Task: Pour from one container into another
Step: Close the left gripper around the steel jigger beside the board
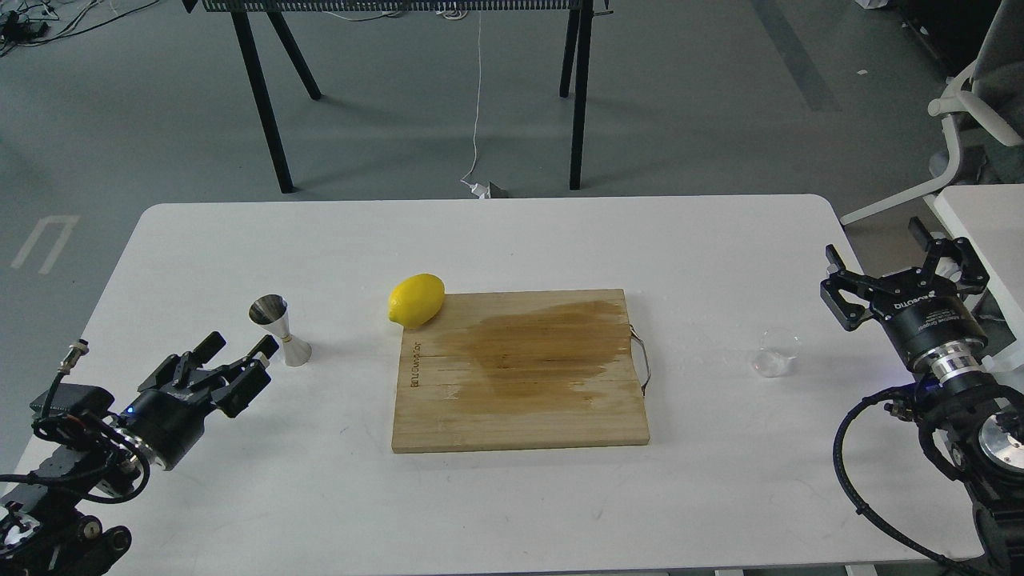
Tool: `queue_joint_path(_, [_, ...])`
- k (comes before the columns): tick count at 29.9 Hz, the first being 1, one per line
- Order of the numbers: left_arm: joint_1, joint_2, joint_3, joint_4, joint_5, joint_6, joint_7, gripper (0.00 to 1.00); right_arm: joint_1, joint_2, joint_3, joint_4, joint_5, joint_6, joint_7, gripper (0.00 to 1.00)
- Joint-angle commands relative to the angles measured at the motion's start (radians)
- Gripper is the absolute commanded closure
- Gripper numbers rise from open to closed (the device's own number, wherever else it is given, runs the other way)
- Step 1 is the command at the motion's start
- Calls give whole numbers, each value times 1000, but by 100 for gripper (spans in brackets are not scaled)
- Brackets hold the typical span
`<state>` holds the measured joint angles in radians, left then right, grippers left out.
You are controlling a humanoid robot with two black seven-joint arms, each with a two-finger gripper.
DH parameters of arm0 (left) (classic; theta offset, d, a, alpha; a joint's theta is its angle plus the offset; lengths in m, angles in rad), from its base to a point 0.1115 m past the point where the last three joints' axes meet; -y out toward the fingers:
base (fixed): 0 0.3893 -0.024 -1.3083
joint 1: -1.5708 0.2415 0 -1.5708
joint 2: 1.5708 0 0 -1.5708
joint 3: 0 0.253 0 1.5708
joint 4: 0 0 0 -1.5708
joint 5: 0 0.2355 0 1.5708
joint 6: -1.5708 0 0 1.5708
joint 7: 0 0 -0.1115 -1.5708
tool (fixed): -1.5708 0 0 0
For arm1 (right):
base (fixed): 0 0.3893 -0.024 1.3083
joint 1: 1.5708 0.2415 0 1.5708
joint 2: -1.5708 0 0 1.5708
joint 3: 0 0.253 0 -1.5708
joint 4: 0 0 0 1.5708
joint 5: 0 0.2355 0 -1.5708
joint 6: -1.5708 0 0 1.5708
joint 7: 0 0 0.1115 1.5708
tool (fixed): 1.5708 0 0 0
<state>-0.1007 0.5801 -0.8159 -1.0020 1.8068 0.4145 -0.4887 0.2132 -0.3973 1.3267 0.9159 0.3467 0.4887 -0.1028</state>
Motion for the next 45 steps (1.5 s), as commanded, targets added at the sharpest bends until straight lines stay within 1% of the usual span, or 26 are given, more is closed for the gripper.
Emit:
queue_joint_path(1, [-20, -28, 11, 45, 2, 0, 0, 1, 0, 0, 2, 0, 0, 0, 0, 1])
queue_joint_path(6, [-59, -43, 52, 92, -4, 0, 0, 1, 0, 0, 2, 0, 0, 0, 0, 1])
queue_joint_path(26, [-204, -152, 133, 309, -12, -6, 0, 1, -9, 0, 3, 0, 0, 0, 0, 1])
queue_joint_path(32, [-223, -158, 142, 333, -14, -11, 0, 1, -14, -1, 5, -2, 0, 0, 0, 1])
queue_joint_path(40, [-252, -195, 146, 381, -14, -11, 0, 2, -14, -1, 5, -2, 0, 0, 0, 1])
queue_joint_path(45, [-266, -203, 146, 390, -14, -14, 0, 3, -15, -1, 5, -2, 0, 0, 0, 1])
